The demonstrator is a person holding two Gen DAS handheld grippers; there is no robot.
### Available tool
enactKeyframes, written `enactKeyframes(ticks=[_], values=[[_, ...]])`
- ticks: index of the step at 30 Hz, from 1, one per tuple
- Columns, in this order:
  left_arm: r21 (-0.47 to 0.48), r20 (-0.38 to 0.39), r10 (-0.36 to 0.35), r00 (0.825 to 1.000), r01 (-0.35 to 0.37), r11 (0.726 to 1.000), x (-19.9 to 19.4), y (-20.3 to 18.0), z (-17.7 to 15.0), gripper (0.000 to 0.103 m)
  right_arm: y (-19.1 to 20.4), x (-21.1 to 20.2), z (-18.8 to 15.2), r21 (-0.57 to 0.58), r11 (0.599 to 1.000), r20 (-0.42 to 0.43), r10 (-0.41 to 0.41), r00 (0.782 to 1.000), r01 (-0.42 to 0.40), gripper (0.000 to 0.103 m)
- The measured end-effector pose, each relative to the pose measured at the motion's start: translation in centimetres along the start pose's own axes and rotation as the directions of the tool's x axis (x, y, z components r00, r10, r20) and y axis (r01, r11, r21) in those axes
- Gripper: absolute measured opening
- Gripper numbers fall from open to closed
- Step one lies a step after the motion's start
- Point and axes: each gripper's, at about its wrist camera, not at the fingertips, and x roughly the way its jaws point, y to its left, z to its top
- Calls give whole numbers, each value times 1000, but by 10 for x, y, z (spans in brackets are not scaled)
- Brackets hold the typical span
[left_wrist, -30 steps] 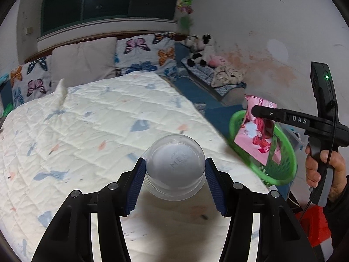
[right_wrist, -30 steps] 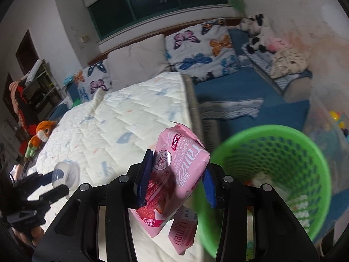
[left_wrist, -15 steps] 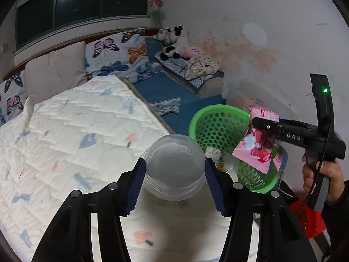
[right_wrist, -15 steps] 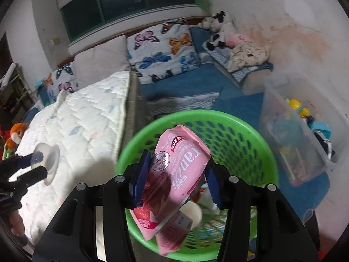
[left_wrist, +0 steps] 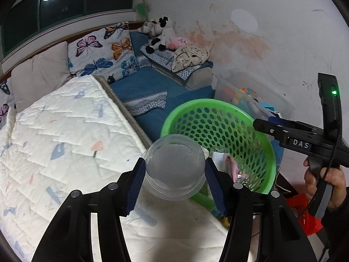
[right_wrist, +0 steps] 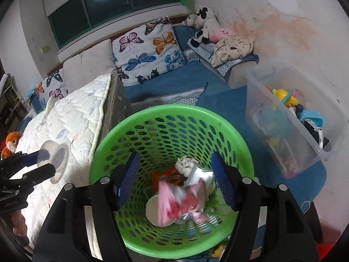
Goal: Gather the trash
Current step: 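Carry the clear plastic cup over the basket and open the left tool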
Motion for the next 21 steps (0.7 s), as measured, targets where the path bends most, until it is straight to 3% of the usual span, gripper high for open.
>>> enactKeyframes(ticks=[15, 21], values=[[31, -68, -27, 997, 30, 999, 41, -28, 4, 54, -15, -19, -14, 18, 1000, 17, 24, 1000, -25, 71], [27, -65, -32, 997, 34, 999, 43, -31, 3, 66, -12, -23, -22, 17, 999, 21, 32, 999, -32, 71]])
